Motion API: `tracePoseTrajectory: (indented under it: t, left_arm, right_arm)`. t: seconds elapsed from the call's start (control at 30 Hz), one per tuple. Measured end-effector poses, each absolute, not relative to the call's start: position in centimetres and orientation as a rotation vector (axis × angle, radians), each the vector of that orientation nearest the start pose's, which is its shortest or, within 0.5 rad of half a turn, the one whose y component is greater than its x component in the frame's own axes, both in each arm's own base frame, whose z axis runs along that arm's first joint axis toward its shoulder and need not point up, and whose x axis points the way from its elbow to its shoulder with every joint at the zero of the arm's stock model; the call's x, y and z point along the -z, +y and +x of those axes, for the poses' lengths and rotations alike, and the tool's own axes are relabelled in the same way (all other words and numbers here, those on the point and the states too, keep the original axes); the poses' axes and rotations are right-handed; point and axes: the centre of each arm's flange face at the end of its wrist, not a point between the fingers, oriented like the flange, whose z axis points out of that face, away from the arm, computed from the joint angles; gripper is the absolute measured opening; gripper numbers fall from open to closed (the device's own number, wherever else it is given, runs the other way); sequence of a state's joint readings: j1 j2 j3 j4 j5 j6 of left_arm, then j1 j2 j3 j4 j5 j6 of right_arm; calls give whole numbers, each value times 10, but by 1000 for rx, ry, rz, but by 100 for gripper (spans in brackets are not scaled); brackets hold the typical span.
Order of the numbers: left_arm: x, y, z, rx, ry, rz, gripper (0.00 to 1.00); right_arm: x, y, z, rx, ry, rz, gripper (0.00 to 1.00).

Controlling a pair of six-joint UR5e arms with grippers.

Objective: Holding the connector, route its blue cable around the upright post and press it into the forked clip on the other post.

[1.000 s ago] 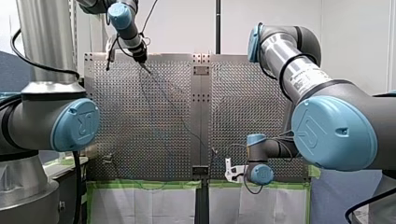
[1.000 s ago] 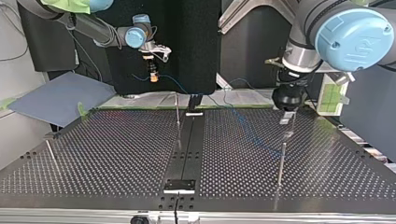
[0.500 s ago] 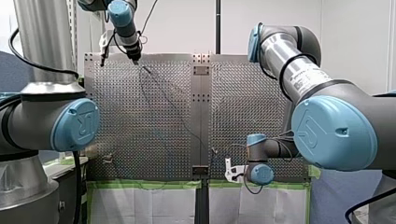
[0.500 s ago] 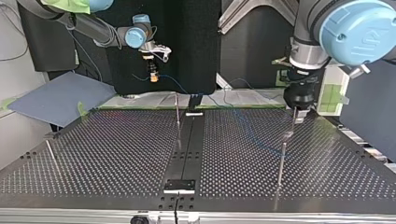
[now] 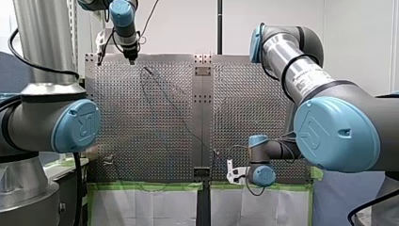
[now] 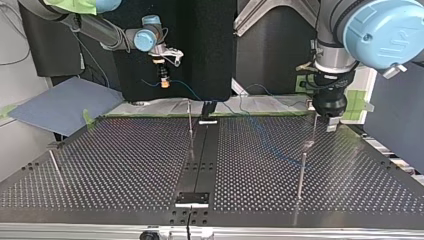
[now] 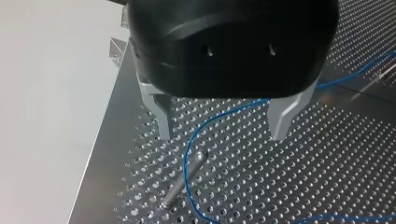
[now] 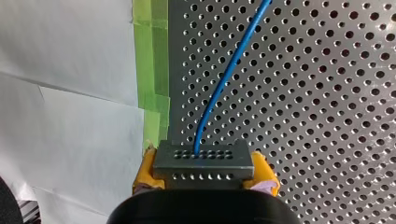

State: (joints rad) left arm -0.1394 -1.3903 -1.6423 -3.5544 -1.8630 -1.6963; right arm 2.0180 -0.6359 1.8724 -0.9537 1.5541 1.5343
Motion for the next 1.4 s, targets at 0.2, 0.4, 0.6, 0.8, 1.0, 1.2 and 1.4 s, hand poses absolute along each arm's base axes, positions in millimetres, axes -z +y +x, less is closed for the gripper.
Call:
tracePoseTrajectory:
  t: [0.2, 0.4, 0.6, 0.8, 1.0, 1.2, 1.4]
  left_arm:
    - [-499, -156, 356, -90, 1854, -188, 100]
    - [-499, -156, 356, -89, 1854, -190, 100]
    - [-500, -157, 359, -76, 1838, -186, 100]
    - [-501, -162, 366, -42, 1797, -163, 100]
    - [-491, -180, 378, -1, 1790, -96, 100]
    - [-474, -200, 390, -12, 1788, -58, 100]
    - [-454, -223, 400, -36, 1786, -28, 100]
  right_arm:
    - [79, -427, 355, -1327, -1073, 1803, 0]
    - [79, -427, 355, -1327, -1072, 1803, 0]
    - [79, -427, 355, -1327, -1072, 1803, 0]
    - [79, -427, 355, -1327, -1072, 1803, 0]
    - [79, -427, 355, -1328, -1071, 1801, 0]
    - [79, -427, 355, -1325, -1070, 1803, 0]
    - [79, -427, 354, -1322, -1070, 1807, 0]
